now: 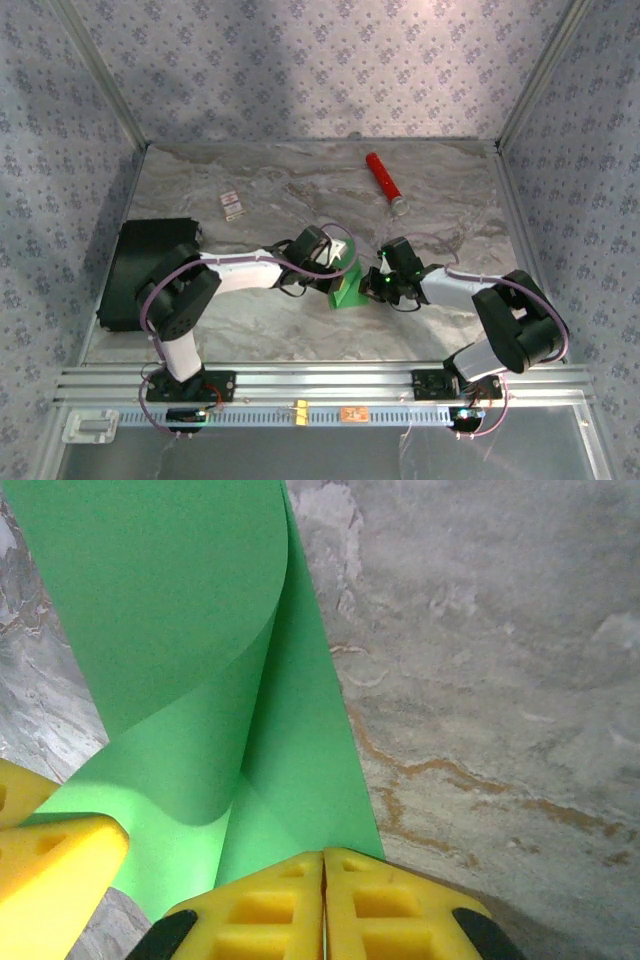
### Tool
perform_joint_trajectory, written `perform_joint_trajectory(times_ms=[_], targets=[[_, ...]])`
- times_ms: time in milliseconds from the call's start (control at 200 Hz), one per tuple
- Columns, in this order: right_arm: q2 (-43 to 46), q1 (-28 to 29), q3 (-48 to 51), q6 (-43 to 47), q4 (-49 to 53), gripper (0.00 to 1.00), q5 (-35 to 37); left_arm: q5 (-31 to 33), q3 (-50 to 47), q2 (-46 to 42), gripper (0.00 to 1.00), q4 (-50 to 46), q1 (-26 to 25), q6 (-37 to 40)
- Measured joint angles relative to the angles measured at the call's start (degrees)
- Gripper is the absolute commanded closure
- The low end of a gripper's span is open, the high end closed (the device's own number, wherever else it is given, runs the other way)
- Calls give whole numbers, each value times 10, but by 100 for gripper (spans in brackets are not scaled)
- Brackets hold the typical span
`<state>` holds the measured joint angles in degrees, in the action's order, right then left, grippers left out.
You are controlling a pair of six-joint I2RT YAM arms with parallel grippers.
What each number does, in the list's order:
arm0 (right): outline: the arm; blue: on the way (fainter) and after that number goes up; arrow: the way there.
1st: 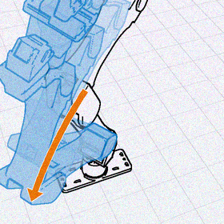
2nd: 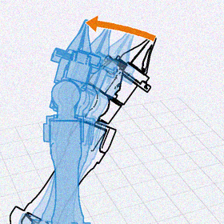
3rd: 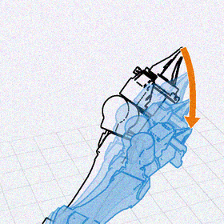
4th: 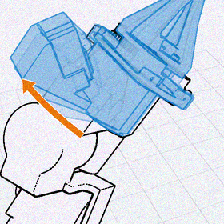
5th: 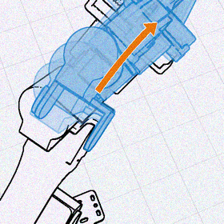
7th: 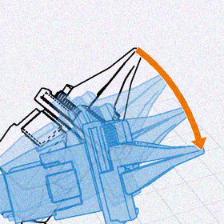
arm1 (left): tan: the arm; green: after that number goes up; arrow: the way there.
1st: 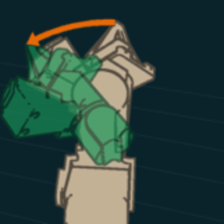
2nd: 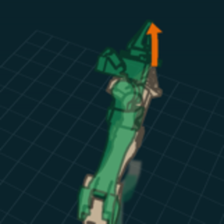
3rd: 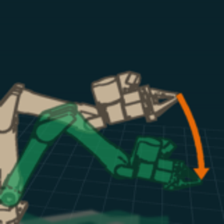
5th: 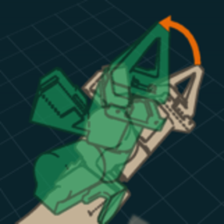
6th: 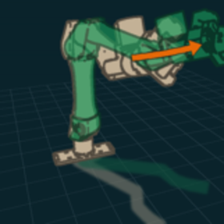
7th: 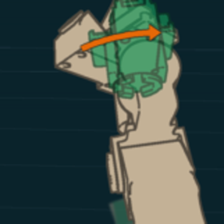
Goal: Fold a paper plane with a square sheet of paper (pick it up from the middle)
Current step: Fold the triangle a second time at the center of the table.
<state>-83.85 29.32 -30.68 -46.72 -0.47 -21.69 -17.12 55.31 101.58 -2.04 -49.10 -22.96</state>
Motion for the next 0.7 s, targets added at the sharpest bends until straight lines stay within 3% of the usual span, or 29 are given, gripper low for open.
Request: perform_joint_trajectory(times_ms=[700], targets=[[-16,19,-3,-28,-25,92,-6,0,-4,0,99,3,5,-2]])
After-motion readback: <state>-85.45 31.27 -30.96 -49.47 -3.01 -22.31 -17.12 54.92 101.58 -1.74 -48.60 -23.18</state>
